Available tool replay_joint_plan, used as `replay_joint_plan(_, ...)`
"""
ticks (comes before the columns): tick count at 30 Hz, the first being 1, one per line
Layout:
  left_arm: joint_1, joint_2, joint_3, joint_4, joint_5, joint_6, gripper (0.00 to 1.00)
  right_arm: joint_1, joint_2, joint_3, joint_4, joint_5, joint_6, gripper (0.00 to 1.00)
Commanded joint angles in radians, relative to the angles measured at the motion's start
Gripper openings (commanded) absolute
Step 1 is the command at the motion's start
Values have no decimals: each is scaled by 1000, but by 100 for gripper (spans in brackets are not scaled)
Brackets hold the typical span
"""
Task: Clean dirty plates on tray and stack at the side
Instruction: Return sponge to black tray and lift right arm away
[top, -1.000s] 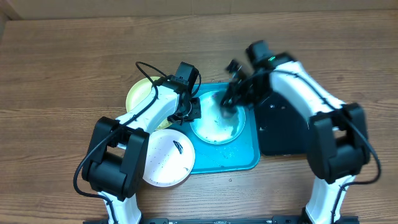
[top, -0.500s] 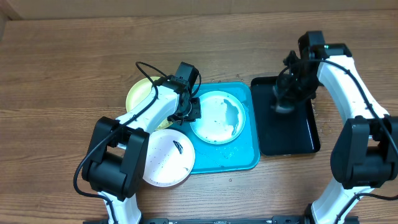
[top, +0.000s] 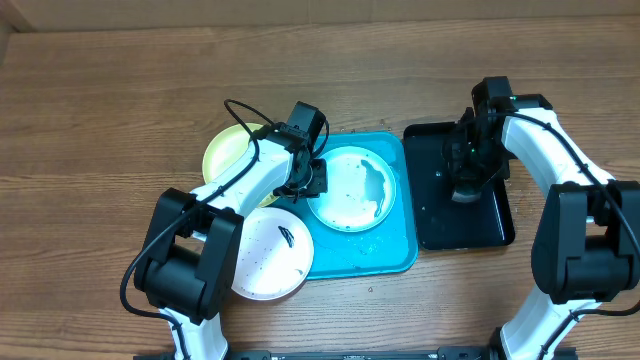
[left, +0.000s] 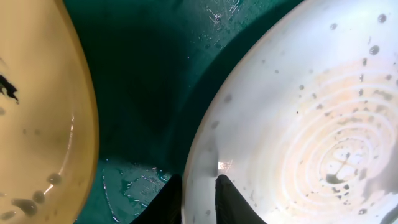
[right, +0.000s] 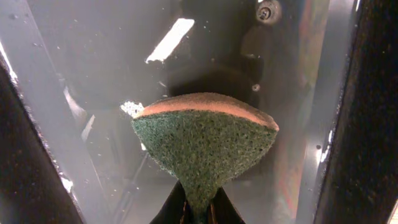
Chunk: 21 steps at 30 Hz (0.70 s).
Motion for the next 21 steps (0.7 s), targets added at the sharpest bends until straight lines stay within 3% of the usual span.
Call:
replay_joint_plan(1, -6, 11, -8, 0, 0, -6, 20, 4, -14, -5, -14, 10, 8, 4)
replay_joint_plan(3, -7, 11, -8, 0, 0, -6, 20, 4, -14, -5, -26, 9, 8, 10)
replay_joint_plan(7, -6, 11, -8, 0, -13, -6, 22, 2, -14, 91, -41, 8, 8, 61)
replay_joint_plan(10, -7, 11, -9, 0, -23, -8, 22, -1, -14, 220, -98, 16, 8, 73)
replay_joint_plan(14, -7, 11, -15, -3, -22, -18, 22, -33, -14, 335, -140, 113, 71, 75)
replay_joint_plan(21, -8, 11, -55, 20, -25, -18, 20, -204, -10, 340, -116, 162, 178, 79)
